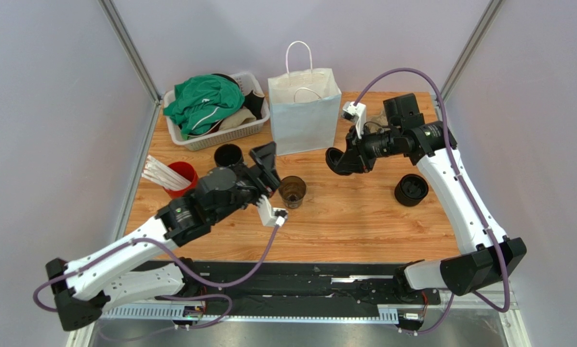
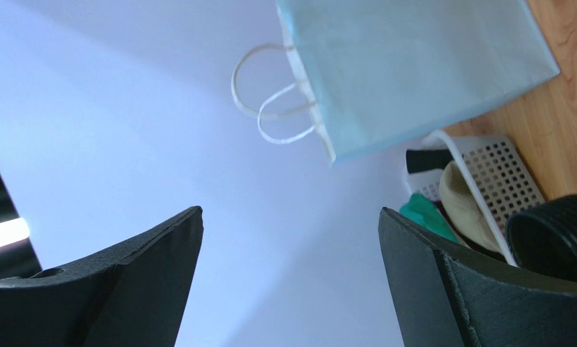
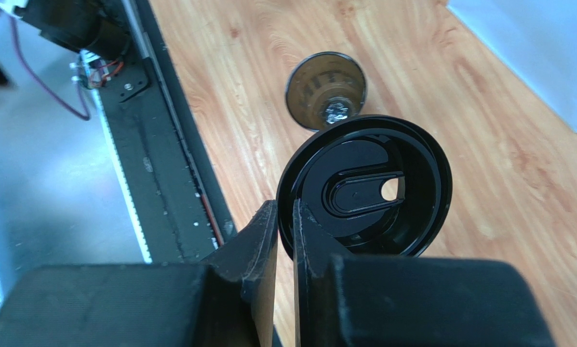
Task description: Pack the takeout coffee
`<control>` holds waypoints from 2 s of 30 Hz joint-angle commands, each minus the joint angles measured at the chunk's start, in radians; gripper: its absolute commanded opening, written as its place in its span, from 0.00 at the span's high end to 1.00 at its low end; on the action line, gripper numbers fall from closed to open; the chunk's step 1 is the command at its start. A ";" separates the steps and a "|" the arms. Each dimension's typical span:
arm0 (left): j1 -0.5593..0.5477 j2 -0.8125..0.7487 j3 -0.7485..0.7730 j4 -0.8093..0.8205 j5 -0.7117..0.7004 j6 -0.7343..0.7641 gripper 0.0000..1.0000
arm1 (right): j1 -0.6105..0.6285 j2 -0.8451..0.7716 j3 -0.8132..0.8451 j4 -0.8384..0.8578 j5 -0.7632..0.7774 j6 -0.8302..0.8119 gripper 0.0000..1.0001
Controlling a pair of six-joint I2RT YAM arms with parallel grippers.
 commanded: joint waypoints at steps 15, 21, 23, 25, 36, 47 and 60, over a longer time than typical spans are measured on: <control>-0.186 0.485 0.316 0.152 0.044 -0.032 0.01 | 0.075 -0.097 -0.108 0.134 -0.009 0.046 0.88; -0.214 0.508 0.384 0.002 0.083 -0.210 0.02 | 0.074 -0.155 -0.168 0.186 0.019 0.034 0.89; -0.220 0.524 0.459 -0.093 0.111 -0.343 0.03 | 0.075 -0.170 -0.190 0.201 0.037 0.020 0.90; -0.223 0.525 0.483 -0.132 0.131 -0.383 0.03 | 0.075 -0.184 -0.203 0.209 0.041 0.016 0.90; -0.237 0.525 0.461 -0.236 0.160 -0.368 0.04 | 0.072 -0.232 -0.259 0.220 0.033 0.008 0.91; -0.254 0.537 0.415 -0.155 0.142 -0.341 0.12 | 0.074 -0.233 -0.243 0.182 -0.094 0.005 0.91; -0.287 0.563 0.389 -0.127 0.117 -0.318 0.48 | 0.074 -0.241 -0.243 0.172 -0.127 -0.001 0.91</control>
